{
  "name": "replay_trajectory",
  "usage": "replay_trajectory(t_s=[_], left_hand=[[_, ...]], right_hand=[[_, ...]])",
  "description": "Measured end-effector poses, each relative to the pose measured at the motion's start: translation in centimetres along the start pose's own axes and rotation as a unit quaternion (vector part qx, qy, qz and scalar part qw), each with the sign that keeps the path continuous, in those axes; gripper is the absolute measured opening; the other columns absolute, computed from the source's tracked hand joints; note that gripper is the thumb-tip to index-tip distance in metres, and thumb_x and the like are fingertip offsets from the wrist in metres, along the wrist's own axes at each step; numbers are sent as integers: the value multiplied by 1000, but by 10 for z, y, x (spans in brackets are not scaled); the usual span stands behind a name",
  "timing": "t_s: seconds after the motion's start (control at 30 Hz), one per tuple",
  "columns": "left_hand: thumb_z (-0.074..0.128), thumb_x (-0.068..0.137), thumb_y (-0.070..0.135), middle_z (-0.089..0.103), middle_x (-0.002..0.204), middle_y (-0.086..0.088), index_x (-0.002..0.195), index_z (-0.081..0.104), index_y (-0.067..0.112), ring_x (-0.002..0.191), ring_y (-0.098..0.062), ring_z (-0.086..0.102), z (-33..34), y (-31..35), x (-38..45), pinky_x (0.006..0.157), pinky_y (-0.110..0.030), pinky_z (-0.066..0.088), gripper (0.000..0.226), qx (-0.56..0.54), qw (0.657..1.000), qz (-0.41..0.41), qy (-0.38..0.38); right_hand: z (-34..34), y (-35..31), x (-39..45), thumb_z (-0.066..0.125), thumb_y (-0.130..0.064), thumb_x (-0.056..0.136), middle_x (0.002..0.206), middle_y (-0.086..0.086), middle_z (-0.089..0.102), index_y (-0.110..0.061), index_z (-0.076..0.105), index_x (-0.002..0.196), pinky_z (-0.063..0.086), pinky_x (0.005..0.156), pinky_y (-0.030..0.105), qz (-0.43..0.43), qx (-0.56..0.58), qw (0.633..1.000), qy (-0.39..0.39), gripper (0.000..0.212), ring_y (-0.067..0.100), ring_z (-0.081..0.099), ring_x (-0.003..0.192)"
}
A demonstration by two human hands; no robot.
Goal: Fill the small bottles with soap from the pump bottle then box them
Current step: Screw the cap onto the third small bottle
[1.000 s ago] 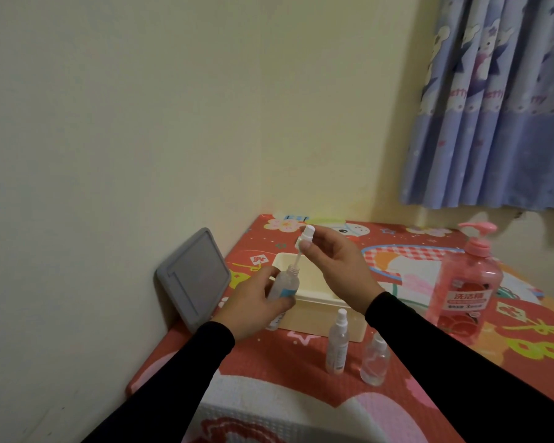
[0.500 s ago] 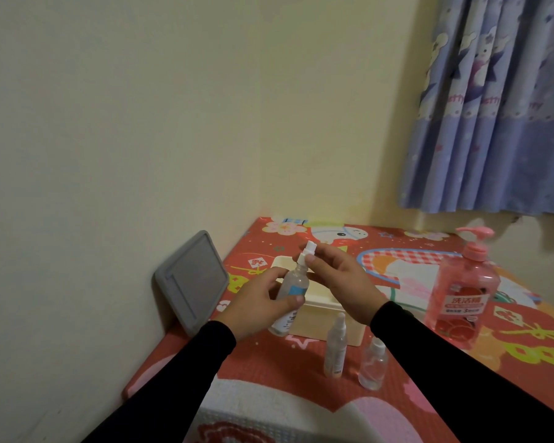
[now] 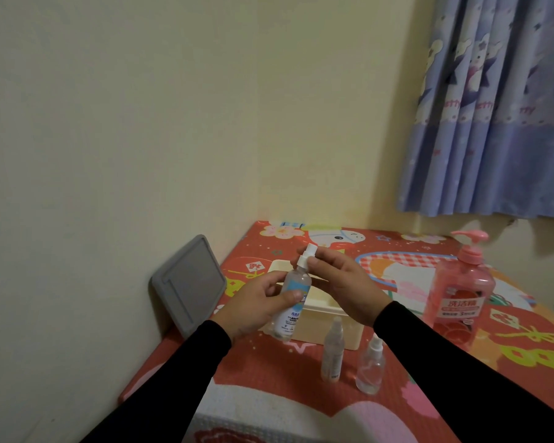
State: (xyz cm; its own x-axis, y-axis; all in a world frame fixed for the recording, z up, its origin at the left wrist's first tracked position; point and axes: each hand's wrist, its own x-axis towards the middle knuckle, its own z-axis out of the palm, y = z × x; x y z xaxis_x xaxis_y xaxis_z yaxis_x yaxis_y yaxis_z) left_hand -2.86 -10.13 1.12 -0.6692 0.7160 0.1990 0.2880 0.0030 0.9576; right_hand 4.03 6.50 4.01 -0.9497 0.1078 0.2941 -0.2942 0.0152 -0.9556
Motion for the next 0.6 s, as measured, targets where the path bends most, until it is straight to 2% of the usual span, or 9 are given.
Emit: replay_trajectory(t_s=[0.17, 0.33, 0.4, 0.47, 0.6], left_hand=[[66, 89, 19, 73, 106, -5, 122, 60, 16, 97, -21, 71, 3, 5, 1, 86, -33, 56, 34, -7, 1000, 12, 10], [67, 88, 18, 73, 106, -3, 123, 61, 16, 95, -18, 71, 5, 7, 0, 81, -29, 57, 35, -3, 999, 28, 16], [67, 88, 19, 73, 106, -2, 122, 61, 18, 96, -17, 70, 6, 7, 0, 82, -29, 57, 35, 4, 999, 33, 17], [67, 89, 21, 73, 107, -1, 121, 62, 20, 97, -17, 70, 5, 8, 0, 85, -32, 56, 33, 11, 999, 35, 17], [62, 92, 20, 73, 108, -2, 116, 63, 25, 98, -18, 70, 3, 9, 1, 87, -33, 55, 24, 12, 999, 29, -1]], right_hand=[[-4, 1, 4, 59, -13, 93, 103, 12, 69, -2, 66, 103, 47, 99, 46, -12, -32, 999, 18, 17, 25, 63, 100], [-4, 4, 5, 72, -24, 84, 93, 14, 66, 12, 55, 99, 45, 99, 53, -18, -30, 998, 49, 43, 23, 60, 91], [-5, 4, 5, 72, -26, 83, 94, 14, 66, 9, 59, 98, 45, 99, 53, -20, -38, 998, 53, 41, 23, 60, 90], [-5, 3, 5, 68, -23, 87, 99, 13, 69, 1, 66, 100, 45, 101, 51, -18, -43, 998, 46, 28, 23, 63, 95], [-6, 1, 4, 59, -23, 91, 105, 9, 70, -6, 69, 105, 43, 106, 51, -22, -47, 999, 14, 25, 23, 63, 103]])
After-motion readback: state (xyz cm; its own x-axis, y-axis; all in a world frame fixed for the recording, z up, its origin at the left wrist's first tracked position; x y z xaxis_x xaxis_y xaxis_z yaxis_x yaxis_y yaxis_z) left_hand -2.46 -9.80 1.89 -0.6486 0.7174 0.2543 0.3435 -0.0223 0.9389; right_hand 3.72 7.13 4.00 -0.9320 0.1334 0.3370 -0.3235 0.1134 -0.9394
